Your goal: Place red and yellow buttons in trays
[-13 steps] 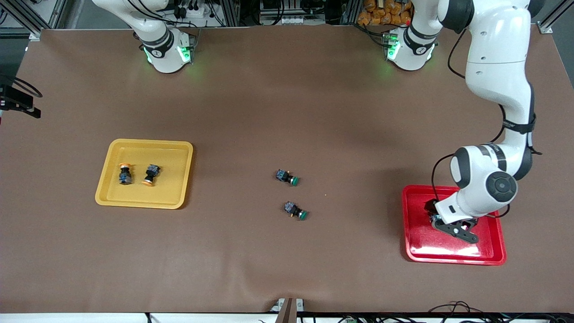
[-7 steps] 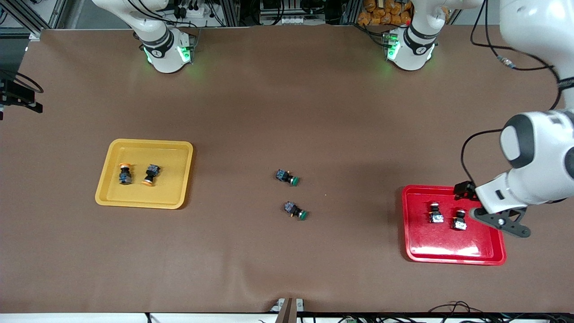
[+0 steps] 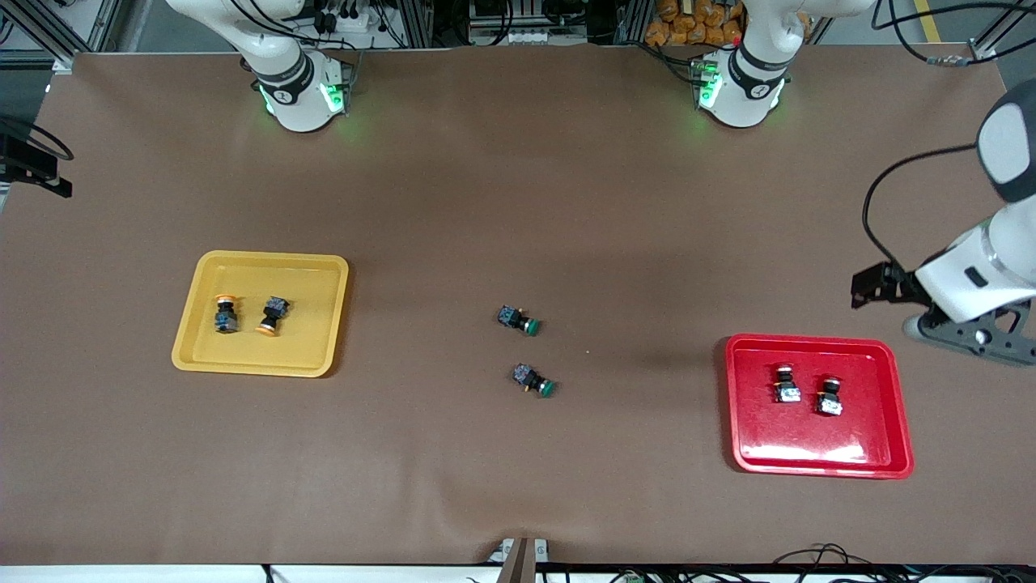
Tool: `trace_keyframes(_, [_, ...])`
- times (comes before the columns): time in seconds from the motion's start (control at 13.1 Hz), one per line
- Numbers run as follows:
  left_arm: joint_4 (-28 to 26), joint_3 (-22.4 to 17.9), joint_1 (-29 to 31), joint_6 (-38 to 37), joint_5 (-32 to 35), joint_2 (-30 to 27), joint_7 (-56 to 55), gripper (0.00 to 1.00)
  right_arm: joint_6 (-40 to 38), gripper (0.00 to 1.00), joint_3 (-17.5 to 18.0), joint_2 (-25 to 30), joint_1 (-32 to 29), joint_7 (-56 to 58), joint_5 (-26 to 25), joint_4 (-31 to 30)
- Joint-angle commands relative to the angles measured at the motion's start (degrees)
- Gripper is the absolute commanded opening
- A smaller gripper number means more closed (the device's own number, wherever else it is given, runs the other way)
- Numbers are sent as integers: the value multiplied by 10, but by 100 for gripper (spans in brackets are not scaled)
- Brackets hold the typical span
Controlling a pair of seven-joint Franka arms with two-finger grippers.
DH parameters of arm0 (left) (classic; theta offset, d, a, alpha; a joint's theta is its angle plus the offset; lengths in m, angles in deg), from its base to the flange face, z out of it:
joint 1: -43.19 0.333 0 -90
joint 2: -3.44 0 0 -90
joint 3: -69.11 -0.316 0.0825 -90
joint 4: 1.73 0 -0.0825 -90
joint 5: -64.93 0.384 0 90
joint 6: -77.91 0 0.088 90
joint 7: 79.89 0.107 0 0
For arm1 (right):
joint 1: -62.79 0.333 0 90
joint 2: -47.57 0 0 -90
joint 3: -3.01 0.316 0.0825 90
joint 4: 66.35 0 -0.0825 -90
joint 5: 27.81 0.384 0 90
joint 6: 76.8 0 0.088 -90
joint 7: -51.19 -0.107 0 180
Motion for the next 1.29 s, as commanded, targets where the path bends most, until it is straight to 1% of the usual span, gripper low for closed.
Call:
trace_keyframes(0.0, [-11, 20, 3, -67, 15, -41, -20, 100, 27, 100, 3, 31, -1, 1, -1, -48])
trace_keyframes(0.08, [-11, 34, 11, -83, 15, -50, -16, 100, 35, 100, 3, 35, -3, 1, -1, -58])
trace_keyframes(0.15, [-16, 74, 50, -90, 16, -60, -23, 100, 55, 100, 3, 52, -4, 2, -1, -91])
trace_keyframes(0.23, [-20, 134, 100, -88, 19, -68, -28, 100, 77, 100, 3, 69, -2, 2, -2, -114])
trace_keyframes(0.3, [-20, 163, 120, -89, 30, -71, -51, 100, 78, 100, 3, 73, -1, 2, -2, -117])
trace_keyframes(0.46, [-21, 194, 129, -91, 48, -89, -92, 100, 78, 100, 3, 69, -1, 2, -2, -114])
trace_keyframes(0.61, [-44, 232, 155, -91, 53, -121, -102, 100, 72, 100, 4, 69, 0, 1, -2, -114])
trace_keyframes(0.69, [-50, 236, 162, -91, 55, -136, -113, 100, 72, 100, 4, 70, 2, -4, -2, -114])
trace_keyframes(0.84, [-45, 235, 172, -92, 52, -156, -132, 100, 64, 100, 4, 72, 2, -6, -2, -113])
trace_keyframes(0.91, [-43, 228, 167, -91, 48, -158, -157, 100, 59, 100, 6, 72, 3, -6, -2, -110])
trace_keyframes(1.07, [-39, 213, 163, -93, 52, -161, -163, 100, 45, 100, 6, 68, 7, -6, -2, -96])
trace_keyframes(1.14, [-40, 193, 147, -92, 52, -161, -155, 100, 40, 100, 6, 67, 12, -7, -3, -91])
trace_keyframes(1.22, [-41, 145, 107, -92, 51, -161, -148, 100, 40, 100, 6, 67, 13, -8, -3, -90])
